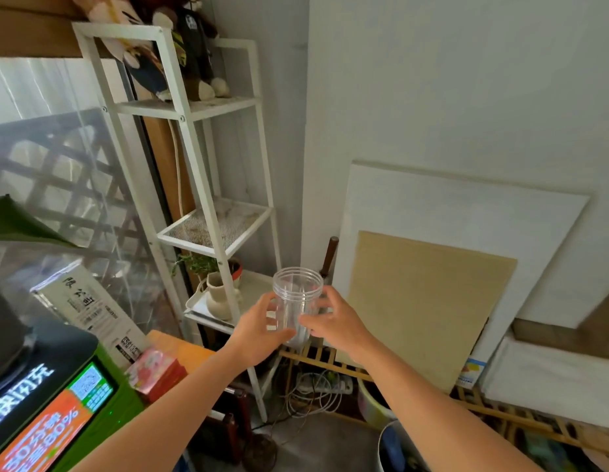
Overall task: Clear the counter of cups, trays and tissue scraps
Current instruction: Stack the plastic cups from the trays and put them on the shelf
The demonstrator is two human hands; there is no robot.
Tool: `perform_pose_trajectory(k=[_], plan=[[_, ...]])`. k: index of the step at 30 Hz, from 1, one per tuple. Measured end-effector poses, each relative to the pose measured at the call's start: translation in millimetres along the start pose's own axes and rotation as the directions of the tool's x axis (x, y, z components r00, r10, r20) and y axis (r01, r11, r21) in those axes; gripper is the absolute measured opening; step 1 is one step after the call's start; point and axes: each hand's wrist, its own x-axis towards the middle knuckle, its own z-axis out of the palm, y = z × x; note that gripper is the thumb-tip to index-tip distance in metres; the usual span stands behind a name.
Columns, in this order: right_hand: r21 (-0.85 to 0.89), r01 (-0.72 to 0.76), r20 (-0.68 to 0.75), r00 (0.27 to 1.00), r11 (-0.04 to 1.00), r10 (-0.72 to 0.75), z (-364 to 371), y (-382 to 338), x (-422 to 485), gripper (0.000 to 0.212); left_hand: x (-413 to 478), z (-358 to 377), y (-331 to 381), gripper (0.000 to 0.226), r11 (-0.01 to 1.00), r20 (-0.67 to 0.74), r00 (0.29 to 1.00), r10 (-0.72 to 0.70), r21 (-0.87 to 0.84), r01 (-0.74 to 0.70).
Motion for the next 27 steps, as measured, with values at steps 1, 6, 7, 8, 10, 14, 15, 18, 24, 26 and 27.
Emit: perform_pose_trajectory(k=[1,6,7,8,10,14,15,18,24,26,27], plan=[[0.004,-0.002,0.010,1.000,1.000,0.002,1,1,8,0.065,6,-1,-3,0.064,1.000,-0.005,1.000,-0.006,0.001,0.006],[-0.004,-0.011,0.047,0.999,1.000,0.011,-1,4,47,0.074,35,-3,-14,0.060,0.999,-0.036,0.999,-0.040,0.004,0.040],[-0.009,-0.009,0.054,0.998,1.000,0.010,-3,4,55,0.072,43,-2,-15,0.060,0.999,-0.045,0.998,-0.049,0.003,0.049],[-0.019,-0.006,0.064,0.998,1.000,0.007,-5,5,65,0.069,50,-2,-17,0.060,0.998,-0.051,0.997,-0.057,0.002,0.058],[-0.034,0.004,0.085,0.996,0.999,-0.001,-11,7,85,0.064,67,1,-19,0.062,0.997,-0.058,0.995,-0.075,0.000,0.075],[-0.060,0.028,0.116,0.993,0.998,-0.021,-31,10,129,0.066,110,9,-17,0.061,0.993,-0.092,0.989,-0.116,-0.009,0.115],[-0.065,0.031,0.125,0.992,0.997,-0.023,-38,10,141,0.067,122,12,-14,0.061,0.992,-0.102,0.987,-0.125,-0.016,0.124],[-0.083,0.041,0.145,0.989,0.996,-0.029,-59,11,178,0.066,155,19,-7,0.065,0.989,-0.122,0.982,-0.147,-0.035,0.144],[-0.119,0.058,0.209,0.977,0.991,-0.032,-84,18,239,0.063,203,31,-2,0.059,0.978,-0.156,0.967,-0.203,-0.076,0.193],[-0.116,0.064,0.238,0.971,0.991,-0.035,-86,23,254,0.065,212,34,-7,0.056,0.973,-0.177,0.958,-0.227,-0.090,0.213],[-0.117,0.068,0.256,0.966,0.991,-0.036,-85,25,260,0.067,216,35,-11,0.057,0.970,-0.186,0.954,-0.235,-0.102,0.219]])
